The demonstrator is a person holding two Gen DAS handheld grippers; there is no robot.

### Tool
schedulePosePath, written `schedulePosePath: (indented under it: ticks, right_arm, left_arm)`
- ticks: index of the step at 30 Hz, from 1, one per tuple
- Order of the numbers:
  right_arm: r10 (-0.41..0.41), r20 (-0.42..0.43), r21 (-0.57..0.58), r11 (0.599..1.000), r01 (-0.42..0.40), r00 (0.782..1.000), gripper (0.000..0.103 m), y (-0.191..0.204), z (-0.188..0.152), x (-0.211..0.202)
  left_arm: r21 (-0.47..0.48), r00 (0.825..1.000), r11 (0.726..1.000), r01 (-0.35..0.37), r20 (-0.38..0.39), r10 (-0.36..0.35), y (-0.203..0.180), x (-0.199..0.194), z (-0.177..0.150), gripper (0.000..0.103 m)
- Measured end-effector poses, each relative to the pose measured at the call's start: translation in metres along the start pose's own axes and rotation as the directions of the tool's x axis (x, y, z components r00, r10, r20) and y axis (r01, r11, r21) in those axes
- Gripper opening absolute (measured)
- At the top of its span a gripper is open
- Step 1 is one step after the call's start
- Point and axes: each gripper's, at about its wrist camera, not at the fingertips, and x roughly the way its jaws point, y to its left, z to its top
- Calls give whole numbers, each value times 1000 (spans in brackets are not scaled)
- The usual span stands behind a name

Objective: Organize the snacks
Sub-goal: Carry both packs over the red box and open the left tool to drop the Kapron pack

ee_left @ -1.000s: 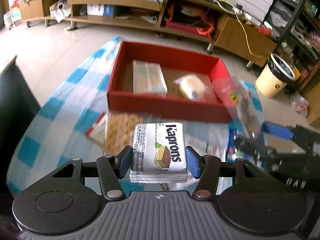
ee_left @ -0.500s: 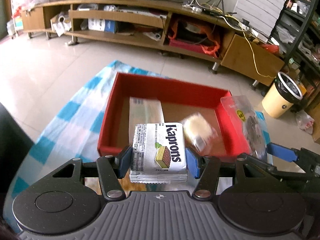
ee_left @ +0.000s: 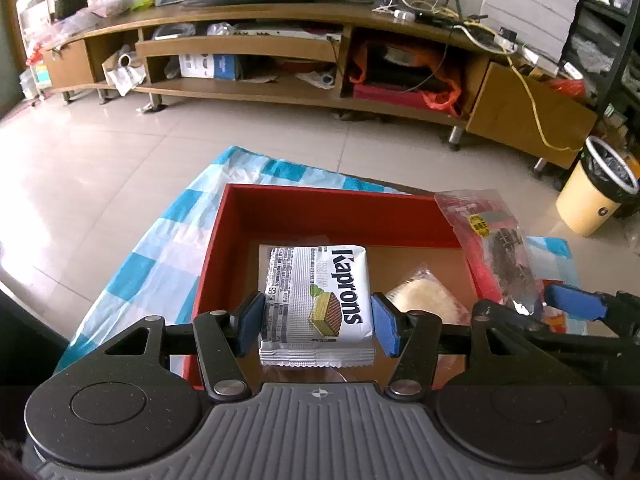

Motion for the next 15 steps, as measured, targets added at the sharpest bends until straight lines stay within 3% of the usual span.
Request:
schedulePosePath:
  ticks: [15]
  right_arm:
    - [-19,-67,10,1000,20,998,81,-4,1,33]
  left_arm:
    - [-6,998,999,-32,-56,31,3,26,2,65]
